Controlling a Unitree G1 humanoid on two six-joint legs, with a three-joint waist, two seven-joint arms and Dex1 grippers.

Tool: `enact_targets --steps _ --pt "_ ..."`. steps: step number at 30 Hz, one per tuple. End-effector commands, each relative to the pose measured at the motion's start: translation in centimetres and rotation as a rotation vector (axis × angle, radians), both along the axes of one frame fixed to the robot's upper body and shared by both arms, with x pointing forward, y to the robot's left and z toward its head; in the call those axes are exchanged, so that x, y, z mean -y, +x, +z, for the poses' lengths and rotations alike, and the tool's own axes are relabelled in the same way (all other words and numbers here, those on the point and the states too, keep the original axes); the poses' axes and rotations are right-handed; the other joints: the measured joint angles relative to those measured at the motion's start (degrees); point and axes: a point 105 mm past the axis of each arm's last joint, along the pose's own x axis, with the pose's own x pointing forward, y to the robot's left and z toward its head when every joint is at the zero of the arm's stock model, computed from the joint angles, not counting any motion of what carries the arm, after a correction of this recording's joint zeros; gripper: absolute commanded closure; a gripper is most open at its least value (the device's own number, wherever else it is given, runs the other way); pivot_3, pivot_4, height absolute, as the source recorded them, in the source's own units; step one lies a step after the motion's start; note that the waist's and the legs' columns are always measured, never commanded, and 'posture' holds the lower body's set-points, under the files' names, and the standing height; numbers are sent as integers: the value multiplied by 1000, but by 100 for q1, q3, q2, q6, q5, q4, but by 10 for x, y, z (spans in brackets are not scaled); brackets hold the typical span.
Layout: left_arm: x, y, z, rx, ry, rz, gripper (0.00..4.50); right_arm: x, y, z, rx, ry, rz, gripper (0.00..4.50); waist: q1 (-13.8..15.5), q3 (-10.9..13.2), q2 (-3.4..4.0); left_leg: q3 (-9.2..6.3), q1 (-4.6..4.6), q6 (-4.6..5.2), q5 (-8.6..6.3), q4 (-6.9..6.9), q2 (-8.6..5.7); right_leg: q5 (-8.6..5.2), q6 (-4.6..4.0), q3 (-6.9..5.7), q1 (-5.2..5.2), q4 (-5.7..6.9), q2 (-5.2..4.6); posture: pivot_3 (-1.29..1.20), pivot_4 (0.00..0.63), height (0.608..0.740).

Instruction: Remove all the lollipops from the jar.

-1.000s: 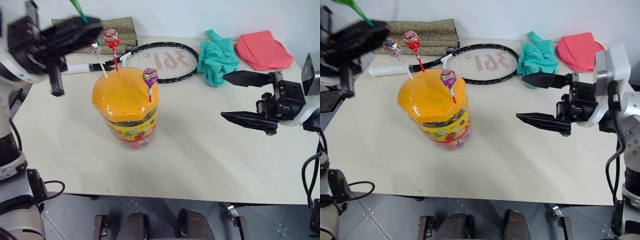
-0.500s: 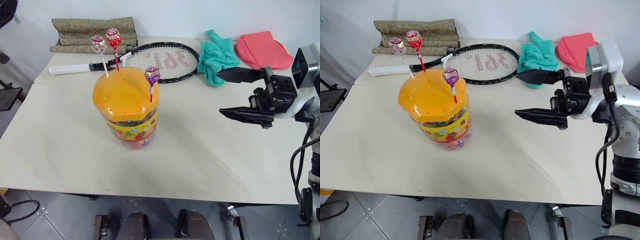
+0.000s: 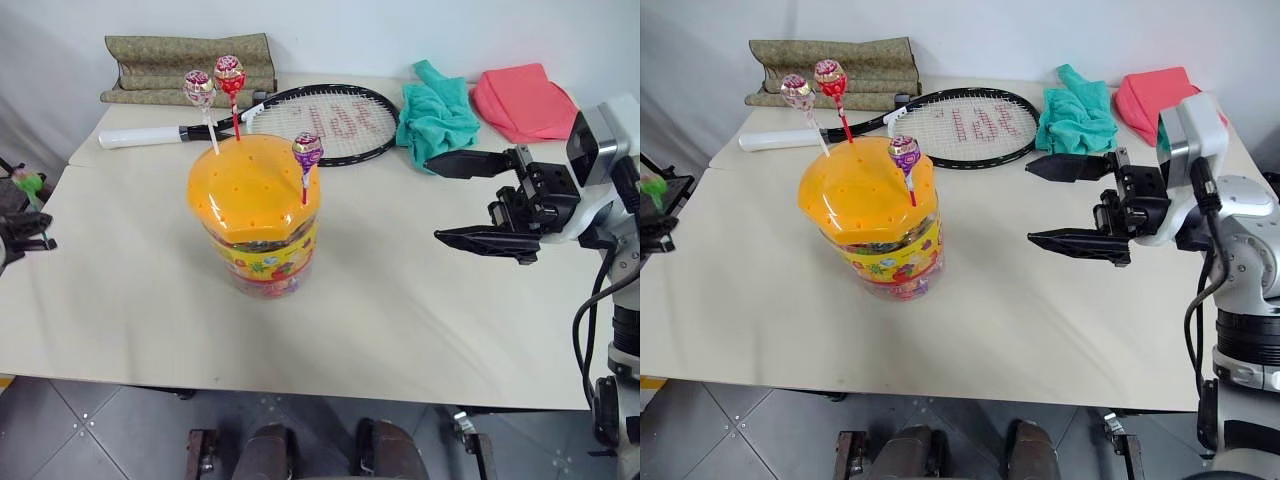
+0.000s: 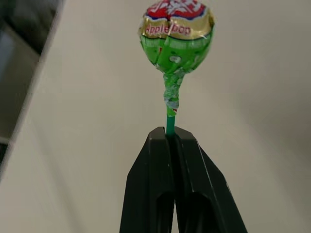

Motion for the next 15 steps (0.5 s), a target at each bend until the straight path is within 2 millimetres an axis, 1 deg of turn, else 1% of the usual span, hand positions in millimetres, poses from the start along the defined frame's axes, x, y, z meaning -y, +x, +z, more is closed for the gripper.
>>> enact_targets --steps 1,4,7,9,10,12,15 --pt "-9 10 -19 -89 33 9 4489 1 -9 8 54 5 -11 0 2 -2 -3 4 -1 0 0 0 1 0 0 2 -3 -1 3 0 150 740" --pt "-14 14 -31 -159 7 23 4489 2 -10 9 55 5 -32 0 4 -2 -12 11 -6 -2 -1 0 4 0 0 6 -12 2 8 0 150 740" --pt "-17 14 -36 -214 -15 32 4489 3 -10 10 57 3 -45 0 0 -6 -21 20 -12 -3 -1 1 5 0 0 9 -34 26 10 0 150 740" --pt "-15 16 -34 -219 -56 33 4005 3 -9 11 61 1 -54 0 -3 -5 -23 26 -14 -3 -1 2 6 0 0 13 -43 33 10 0 150 740" --pt "-12 17 -30 -214 -59 18 3812 4 -8 12 65 -1 -59 0 -8 -6 -24 28 -16 -3 -1 2 7 0 0 14 -48 35 10 0 150 740" --pt "-10 17 -20 -210 -41 -3 3248 4 -7 14 73 -4 -67 0 -20 -6 -25 35 -21 -3 -1 2 7 0 0 20 -62 44 9 0 150 740" --pt "-7 12 -9 -206 -15 -19 2269 5 -7 15 81 -9 -73 0 -62 -6 -26 42 -29 -2 -1 3 8 0 0 23 -74 50 7 0 150 740"
